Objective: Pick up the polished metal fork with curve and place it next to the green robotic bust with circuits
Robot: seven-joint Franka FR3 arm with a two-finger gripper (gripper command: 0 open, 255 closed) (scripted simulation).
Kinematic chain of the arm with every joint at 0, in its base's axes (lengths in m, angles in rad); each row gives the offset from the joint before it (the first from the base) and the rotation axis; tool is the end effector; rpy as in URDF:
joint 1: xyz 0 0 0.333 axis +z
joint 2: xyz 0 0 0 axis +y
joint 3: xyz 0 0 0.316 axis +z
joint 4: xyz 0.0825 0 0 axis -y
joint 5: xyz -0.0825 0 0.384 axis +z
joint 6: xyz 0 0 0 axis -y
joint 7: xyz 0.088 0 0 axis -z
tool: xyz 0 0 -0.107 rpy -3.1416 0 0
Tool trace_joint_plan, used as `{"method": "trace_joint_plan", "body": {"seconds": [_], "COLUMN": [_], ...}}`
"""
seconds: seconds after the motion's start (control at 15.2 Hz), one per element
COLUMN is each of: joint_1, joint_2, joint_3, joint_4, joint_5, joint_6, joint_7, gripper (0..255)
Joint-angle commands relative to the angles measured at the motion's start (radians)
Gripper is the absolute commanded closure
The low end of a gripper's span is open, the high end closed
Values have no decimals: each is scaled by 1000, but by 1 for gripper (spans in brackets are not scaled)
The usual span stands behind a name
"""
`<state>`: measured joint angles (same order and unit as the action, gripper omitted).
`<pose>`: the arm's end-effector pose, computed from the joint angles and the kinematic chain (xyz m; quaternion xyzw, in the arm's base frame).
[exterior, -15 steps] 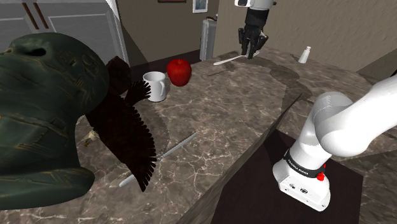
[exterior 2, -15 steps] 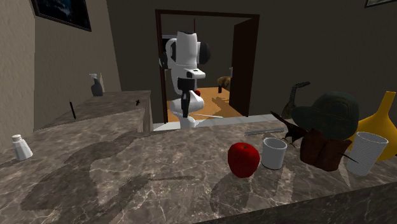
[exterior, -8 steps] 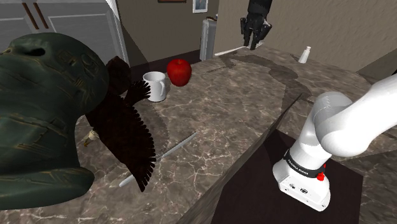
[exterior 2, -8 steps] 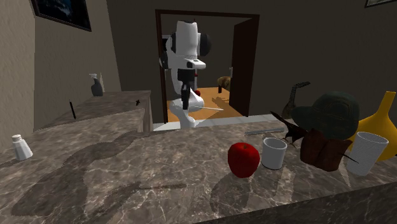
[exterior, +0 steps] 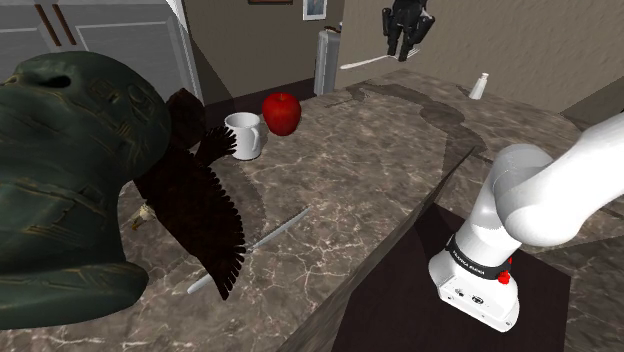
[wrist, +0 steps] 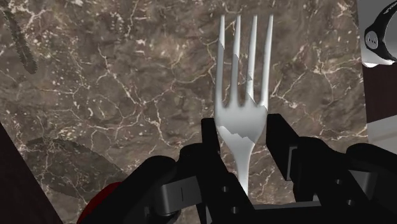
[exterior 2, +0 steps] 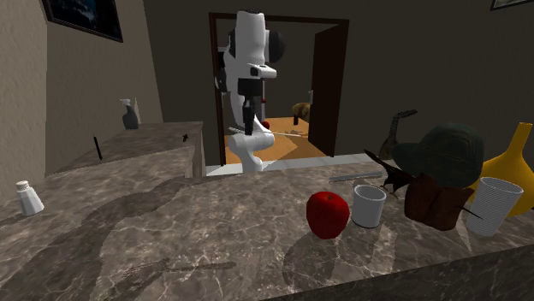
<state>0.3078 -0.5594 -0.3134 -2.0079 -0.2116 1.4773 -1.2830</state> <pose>0.3743 -0.0630 0.6549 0.7953 0.6058 -0.0115 0.0202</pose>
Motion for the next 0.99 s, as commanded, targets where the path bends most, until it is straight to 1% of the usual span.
{"method": "trace_joint_plan", "body": {"seconds": [0.0,0.92], "joint_1": [2,14], "joint_2": [12,109], "joint_3": [1,3], "joint_4": [36,315], "joint_5": [3,23], "joint_6": [-25,-207], "joint_7": [-4,-35], "gripper": [255,255]}}
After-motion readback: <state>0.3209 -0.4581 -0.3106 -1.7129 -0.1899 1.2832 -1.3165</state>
